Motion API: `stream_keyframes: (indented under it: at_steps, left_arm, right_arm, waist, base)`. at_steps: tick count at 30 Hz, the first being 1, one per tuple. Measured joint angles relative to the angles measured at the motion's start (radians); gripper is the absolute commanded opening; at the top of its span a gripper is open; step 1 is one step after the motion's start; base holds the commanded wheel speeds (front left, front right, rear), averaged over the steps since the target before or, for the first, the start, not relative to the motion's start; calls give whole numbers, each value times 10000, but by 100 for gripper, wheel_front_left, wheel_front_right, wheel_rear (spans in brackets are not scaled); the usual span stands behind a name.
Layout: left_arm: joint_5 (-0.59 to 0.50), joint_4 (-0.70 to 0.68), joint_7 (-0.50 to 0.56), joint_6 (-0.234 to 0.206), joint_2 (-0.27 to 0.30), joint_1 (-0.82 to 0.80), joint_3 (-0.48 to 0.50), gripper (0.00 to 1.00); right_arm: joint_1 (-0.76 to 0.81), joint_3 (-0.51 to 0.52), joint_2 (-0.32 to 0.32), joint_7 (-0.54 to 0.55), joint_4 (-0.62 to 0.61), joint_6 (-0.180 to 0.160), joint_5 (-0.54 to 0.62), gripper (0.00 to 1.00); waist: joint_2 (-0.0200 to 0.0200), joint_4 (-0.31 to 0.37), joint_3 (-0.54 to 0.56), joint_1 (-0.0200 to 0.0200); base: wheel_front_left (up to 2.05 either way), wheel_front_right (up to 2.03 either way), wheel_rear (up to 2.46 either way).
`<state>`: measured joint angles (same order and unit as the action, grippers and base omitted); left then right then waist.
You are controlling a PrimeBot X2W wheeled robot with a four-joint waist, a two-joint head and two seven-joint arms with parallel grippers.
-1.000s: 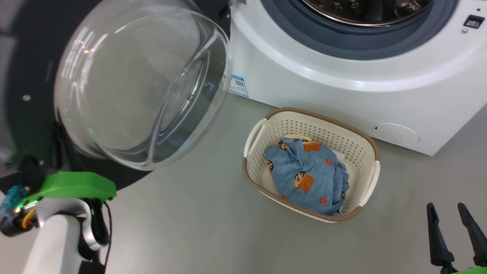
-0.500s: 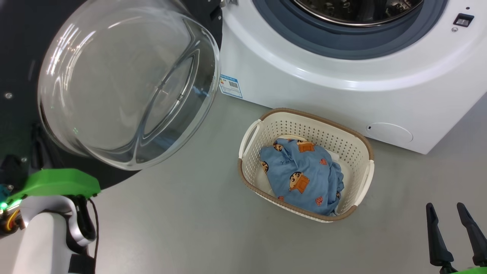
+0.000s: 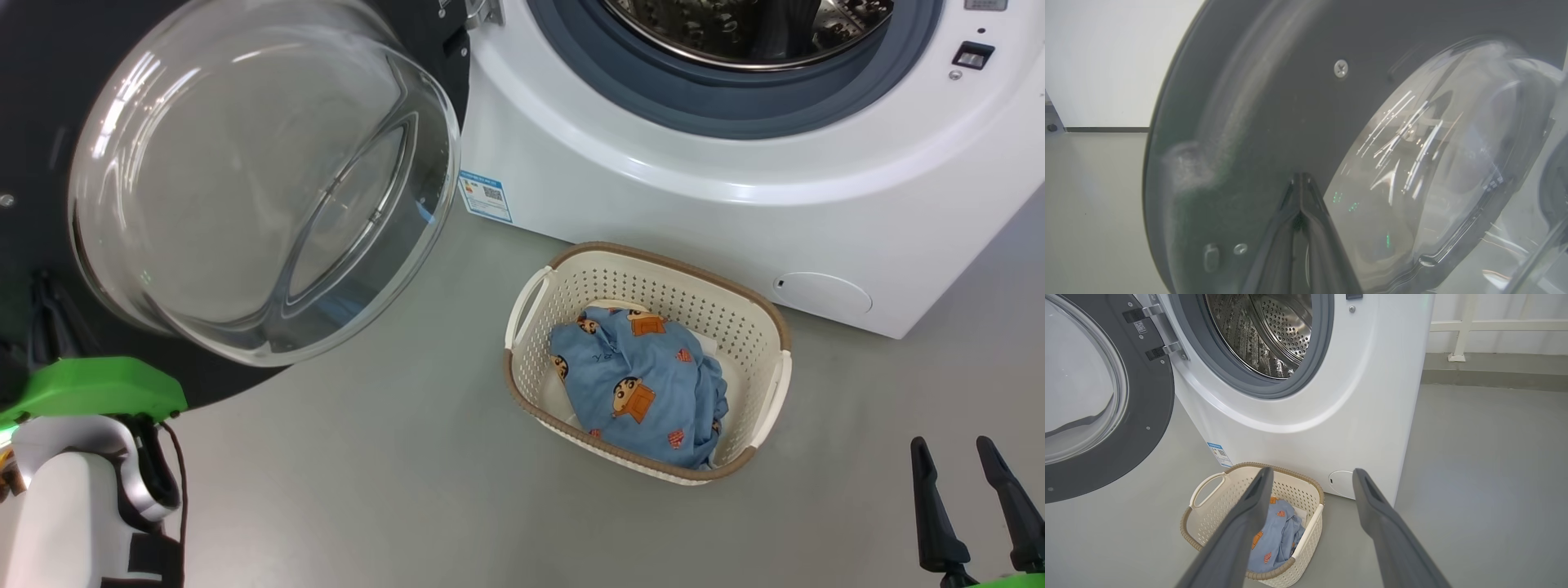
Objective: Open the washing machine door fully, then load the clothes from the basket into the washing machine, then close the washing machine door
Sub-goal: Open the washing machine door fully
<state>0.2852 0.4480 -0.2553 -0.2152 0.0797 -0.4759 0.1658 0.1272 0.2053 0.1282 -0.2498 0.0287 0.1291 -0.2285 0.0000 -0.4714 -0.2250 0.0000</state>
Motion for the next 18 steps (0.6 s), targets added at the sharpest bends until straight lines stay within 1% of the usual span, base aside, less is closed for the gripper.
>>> stream_keyframes:
  at_steps: [5,6,12,13,14,15,16,17,18]
  left_arm:
    - [-226,-81,0,119,-102,-16,138,0]
    - [-276,-157,0,207,-134,-16,138,0]
    - [-382,-1016,-2,495,-322,50,65,1]
    - [-399,-1187,-2,562,-339,81,33,9]
    - [-412,-1361,-2,633,-347,126,-12,19]
    - [-426,-1553,-2,671,-353,200,-67,33]
    - [-426,-1751,-2,719,-364,295,-136,42]
    - [-430,-1958,-4,723,-378,398,-222,46]
    - [-430,-2161,-4,802,-395,504,-313,56]
  right_arm:
    - [0,0,-42,0,23,0,0,100]
    - [0,0,-58,0,25,0,0,100]
    - [2,-35,-165,0,75,0,-19,100]
    - [2,-38,-192,0,86,0,-21,100]
    - [2,-40,-230,0,92,0,-33,100]
    - [2,-50,-265,0,98,0,-33,100]
    - [3,-61,-290,0,104,0,-33,100]
    - [3,-73,-305,0,105,0,-33,100]
    - [4,-82,-318,0,107,0,-35,100]
  waist:
    - [0,61,113,0]
    - [0,70,144,0]
    - [0,136,401,0]
    - [0,151,448,0]
    - [0,168,497,0]
    - [0,186,546,0]
    - [0,206,599,0]
    - [0,230,655,0]
    - [0,253,710,0]
  base:
    - [0,0,0]
    - [0,0,0]
    - [0,0,0]
    - [0,0,0]
    - [0,0,0]
    - [0,0,0]
    - [0,0,0]
    - [0,0,0]
    - [0,0,0]
